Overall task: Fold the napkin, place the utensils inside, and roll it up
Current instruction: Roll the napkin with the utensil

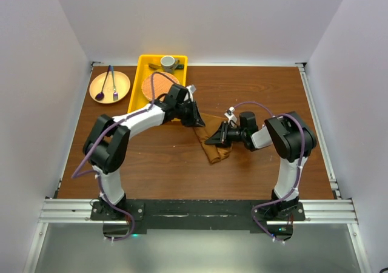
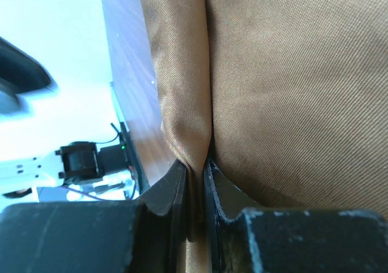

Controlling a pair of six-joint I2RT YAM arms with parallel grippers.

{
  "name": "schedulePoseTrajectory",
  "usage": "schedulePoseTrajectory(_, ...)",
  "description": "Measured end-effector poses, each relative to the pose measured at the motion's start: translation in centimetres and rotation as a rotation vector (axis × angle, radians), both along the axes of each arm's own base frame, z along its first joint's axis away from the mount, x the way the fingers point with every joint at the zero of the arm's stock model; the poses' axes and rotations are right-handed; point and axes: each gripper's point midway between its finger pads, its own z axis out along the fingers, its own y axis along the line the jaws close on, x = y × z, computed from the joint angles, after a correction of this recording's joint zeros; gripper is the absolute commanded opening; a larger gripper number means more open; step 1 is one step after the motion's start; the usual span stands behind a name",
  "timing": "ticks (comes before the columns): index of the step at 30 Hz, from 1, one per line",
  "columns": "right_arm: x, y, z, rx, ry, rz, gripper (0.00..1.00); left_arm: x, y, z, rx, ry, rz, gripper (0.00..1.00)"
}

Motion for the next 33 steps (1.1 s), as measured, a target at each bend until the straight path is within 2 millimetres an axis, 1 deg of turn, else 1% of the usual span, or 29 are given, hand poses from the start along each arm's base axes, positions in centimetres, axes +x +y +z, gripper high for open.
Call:
schedulePoseTrajectory(3, 0.0, 0.0, 0.0, 0.007, 0.015, 0.017, 0.00, -0.4, -1.7, -1.5, -0.022, 0.007, -0.033, 0.04)
schedulePoseTrajectory(5, 0.1, 0.0, 0.0, 0.002, 0.024, 0.028, 0.00, -0.5, -2.7, -2.4, -0.032, 0.011, -0.046, 0.04)
schedulePoseTrajectory(7, 0.1, 0.0, -0.1, -0.007, 0.029, 0.043, 0.00, -0.7, -3.2, -3.1, -0.033, 0.013, -0.053, 0.03)
schedulePoseTrajectory(11, 0.1, 0.0, -0.1, -0.025, 0.035, 0.071, 0.03, -0.1, -3.0, -3.7, -0.024, 0.004, -0.035, 0.00)
schedulePoseTrajectory(13, 0.1, 0.0, -0.1, -0.032, 0.035, 0.081, 0.04, 0.3, -2.7, -4.2, -0.008, 0.000, -0.017, 0.00)
schedulePoseTrajectory(14, 0.1, 0.0, -0.1, -0.035, 0.036, 0.085, 0.06, 0.5, -2.5, -4.6, 0.005, 0.002, -0.010, 0.00)
schedulePoseTrajectory(18, 0.2, -0.2, -0.1, -0.062, 0.034, 0.096, 0.13, 0.8, -1.4, -7.6, 0.086, 0.040, 0.011, 0.00)
schedulePoseTrajectory(19, 0.2, -0.3, -0.1, -0.076, 0.032, 0.098, 0.14, 0.8, -1.3, -8.1, 0.093, 0.047, 0.010, 0.00)
schedulePoseTrajectory(20, 0.2, -0.3, -0.1, -0.085, 0.029, 0.103, 0.16, 0.9, -1.4, -8.4, 0.097, 0.045, 0.005, 0.00)
schedulePoseTrajectory(21, 0.3, -0.4, 0.0, -0.099, 0.027, 0.106, 0.21, 1.0, -1.4, -8.5, 0.098, 0.042, 0.001, 0.00)
schedulePoseTrajectory(23, 0.3, -0.7, 0.2, -0.146, 0.013, 0.114, 0.27, 1.0, -1.4, -8.5, 0.102, 0.034, -0.010, 0.00)
schedulePoseTrajectory(24, 0.3, -0.9, 0.3, -0.169, 0.008, 0.116, 0.32, 1.0, -1.4, -8.5, 0.103, 0.031, -0.014, 0.00)
schedulePoseTrajectory(27, 0.0, -2.1, 0.8, -0.272, -0.013, 0.129, 0.41, 1.0, -1.4, -8.5, 0.104, 0.027, -0.020, 0.00)
schedulePoseTrajectory(30, -0.6, -3.5, 1.4, -0.391, -0.045, 0.151, 0.42, 1.0, -1.4, -8.5, 0.108, 0.017, -0.033, 0.00)
schedulePoseTrajectory(33, -1.5, -4.7, 1.9, -0.473, -0.067, 0.172, 0.36, 1.0, -1.3, -8.5, 0.109, 0.013, -0.040, 0.00)
